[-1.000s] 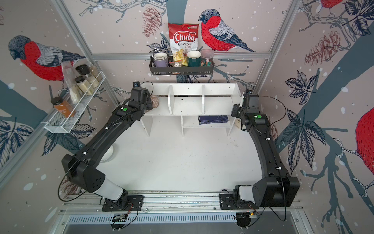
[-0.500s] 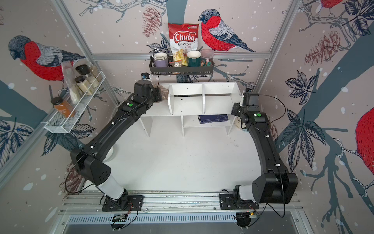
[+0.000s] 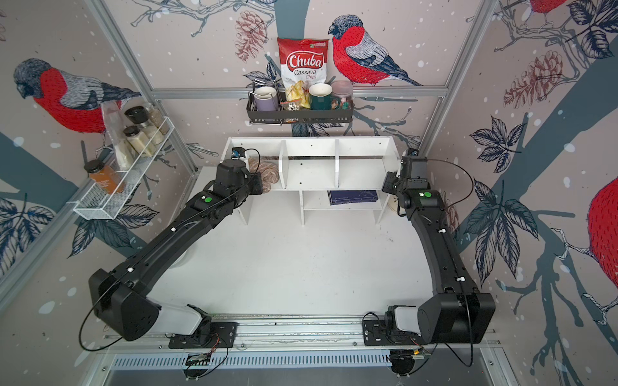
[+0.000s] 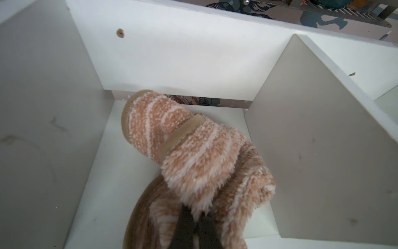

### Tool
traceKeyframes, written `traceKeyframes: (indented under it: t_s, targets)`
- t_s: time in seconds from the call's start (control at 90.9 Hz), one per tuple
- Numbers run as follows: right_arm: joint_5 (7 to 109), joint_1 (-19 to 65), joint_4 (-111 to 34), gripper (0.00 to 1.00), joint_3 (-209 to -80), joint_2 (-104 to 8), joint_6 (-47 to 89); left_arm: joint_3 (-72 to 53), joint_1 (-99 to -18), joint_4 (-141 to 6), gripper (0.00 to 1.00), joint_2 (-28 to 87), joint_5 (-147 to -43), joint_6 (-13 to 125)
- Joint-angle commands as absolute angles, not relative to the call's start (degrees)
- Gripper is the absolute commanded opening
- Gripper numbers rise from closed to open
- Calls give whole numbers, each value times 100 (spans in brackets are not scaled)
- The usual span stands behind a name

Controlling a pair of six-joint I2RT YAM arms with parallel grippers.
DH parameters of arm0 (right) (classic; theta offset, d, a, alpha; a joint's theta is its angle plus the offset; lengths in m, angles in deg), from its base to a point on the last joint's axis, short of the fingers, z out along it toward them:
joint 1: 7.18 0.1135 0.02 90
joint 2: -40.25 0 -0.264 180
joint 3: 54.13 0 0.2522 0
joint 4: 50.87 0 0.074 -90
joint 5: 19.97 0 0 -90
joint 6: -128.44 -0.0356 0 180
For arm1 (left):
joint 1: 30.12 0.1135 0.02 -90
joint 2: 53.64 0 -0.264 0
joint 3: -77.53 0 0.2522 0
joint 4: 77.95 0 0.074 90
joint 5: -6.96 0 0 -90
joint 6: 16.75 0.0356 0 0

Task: Wipe the bookshelf clean with a cloth
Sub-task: Wipe the dust from the shelf.

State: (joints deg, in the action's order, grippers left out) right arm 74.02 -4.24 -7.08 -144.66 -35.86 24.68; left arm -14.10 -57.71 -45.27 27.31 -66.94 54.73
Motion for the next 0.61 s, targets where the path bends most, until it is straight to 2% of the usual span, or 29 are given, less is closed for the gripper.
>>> traceKeyframes:
  t_s: [0.0,0.154,0.363,0.495,0.594]
  targets:
    - [7271,-461,-573,0,-14467,-3628,1649,-1404,-5754,-4349,0,2669,-6418,5595]
    - [7121,-448,-558,0,-14534,-3690,1617,-1549,-5541,-4180,0,2742,-6012,5649]
    - [7088,-366,-573,0,-14473,-3677,1505,-2725,-5030,-3823,0,3328,-6018,5617]
    - [7115,-340,-594,0,-14453,-3675,1413,-3517,-5028,-3869,0,3808,-6231,5630]
    - [7105,-325,-599,0,-14461,-3728,1362,-3661,-5033,-4248,0,4024,-6806,5465]
